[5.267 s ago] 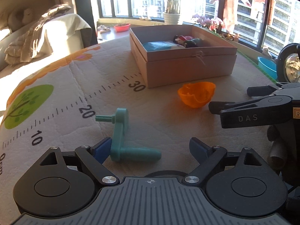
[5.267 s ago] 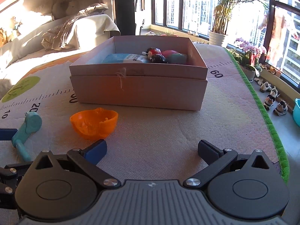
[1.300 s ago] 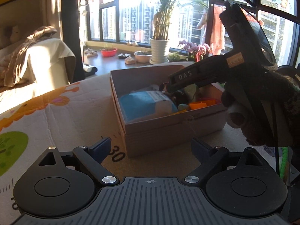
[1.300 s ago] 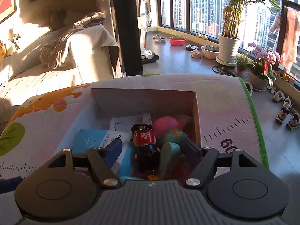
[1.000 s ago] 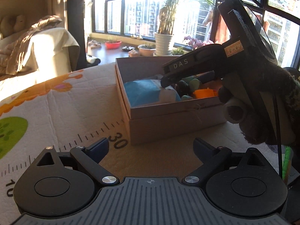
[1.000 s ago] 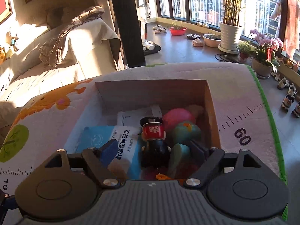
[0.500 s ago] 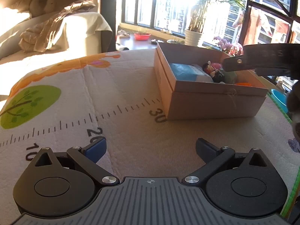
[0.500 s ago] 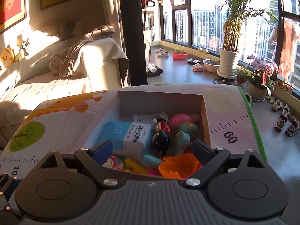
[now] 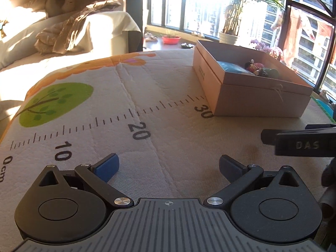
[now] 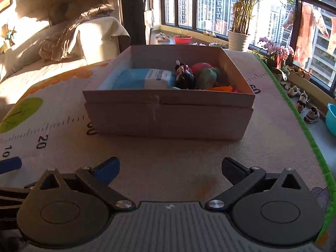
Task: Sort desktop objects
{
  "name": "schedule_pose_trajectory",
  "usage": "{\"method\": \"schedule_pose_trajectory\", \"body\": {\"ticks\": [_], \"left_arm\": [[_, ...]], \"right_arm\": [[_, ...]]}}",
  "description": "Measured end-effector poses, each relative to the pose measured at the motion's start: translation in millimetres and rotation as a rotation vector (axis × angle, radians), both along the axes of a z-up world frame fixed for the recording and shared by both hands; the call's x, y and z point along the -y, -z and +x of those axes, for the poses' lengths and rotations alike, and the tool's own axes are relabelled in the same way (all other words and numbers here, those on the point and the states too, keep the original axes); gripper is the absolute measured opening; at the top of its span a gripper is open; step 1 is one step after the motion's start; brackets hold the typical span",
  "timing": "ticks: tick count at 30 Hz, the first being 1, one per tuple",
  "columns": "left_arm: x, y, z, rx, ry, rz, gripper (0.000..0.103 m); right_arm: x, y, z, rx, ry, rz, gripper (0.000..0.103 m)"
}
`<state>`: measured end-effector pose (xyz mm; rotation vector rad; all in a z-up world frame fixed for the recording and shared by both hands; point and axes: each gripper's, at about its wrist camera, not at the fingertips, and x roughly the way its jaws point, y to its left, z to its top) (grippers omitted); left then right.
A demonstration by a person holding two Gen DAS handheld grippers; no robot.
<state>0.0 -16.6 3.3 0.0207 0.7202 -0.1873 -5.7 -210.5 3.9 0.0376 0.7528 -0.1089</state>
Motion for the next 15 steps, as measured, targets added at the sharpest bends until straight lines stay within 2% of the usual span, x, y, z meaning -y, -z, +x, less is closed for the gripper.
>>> {"method": "schedule_pose_trajectory", "body": {"ticks": [1,3,8,15], "left_arm": [[-1,0,1,0.001,-0.002,-0.004,0.103],[1,1,2,0.000,-0.002,0.006,0.103],[8,3,2,0.000,-0.001,0.045,0.103],[6,3,3,0.001,-0.001,0.039,0.103]], "right_arm": [[-4,5,5,-0.022,0.016,-0.030,0.103],[-3,7,10,-0.018,0.043,-0.007,0.103],[-2,15,9,0.054,0.111,0.000,0.103],[-2,13,9,0.059,0.111,-0.002,0.103]]}}
